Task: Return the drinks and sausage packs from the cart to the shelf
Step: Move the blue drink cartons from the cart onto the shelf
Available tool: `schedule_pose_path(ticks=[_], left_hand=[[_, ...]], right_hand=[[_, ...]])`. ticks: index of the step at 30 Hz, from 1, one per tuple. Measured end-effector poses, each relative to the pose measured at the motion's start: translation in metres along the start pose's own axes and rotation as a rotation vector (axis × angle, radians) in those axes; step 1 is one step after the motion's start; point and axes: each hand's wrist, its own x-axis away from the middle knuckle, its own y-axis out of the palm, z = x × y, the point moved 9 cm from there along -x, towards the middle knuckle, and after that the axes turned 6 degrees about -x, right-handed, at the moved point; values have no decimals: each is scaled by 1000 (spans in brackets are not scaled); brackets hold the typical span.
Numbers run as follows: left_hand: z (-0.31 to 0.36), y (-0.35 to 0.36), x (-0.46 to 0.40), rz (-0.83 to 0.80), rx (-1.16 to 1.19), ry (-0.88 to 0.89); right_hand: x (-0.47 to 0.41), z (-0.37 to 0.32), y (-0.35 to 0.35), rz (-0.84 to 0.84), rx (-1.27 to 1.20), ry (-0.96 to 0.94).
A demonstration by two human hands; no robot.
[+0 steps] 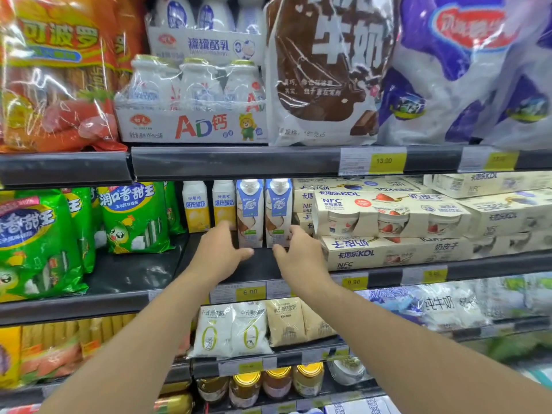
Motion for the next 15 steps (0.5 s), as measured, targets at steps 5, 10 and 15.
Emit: schedule_pose_path(ticks=[5, 10, 15], left_hand=[[25, -17, 37, -186, -281, 38], [126, 10, 89, -334, -541, 337], [234, 89, 133, -360, -659, 619]], right_hand=[[37, -9, -30, -126, 127, -192], [66, 35, -104, -141, 358, -212], [95, 141, -212, -72, 586, -80]])
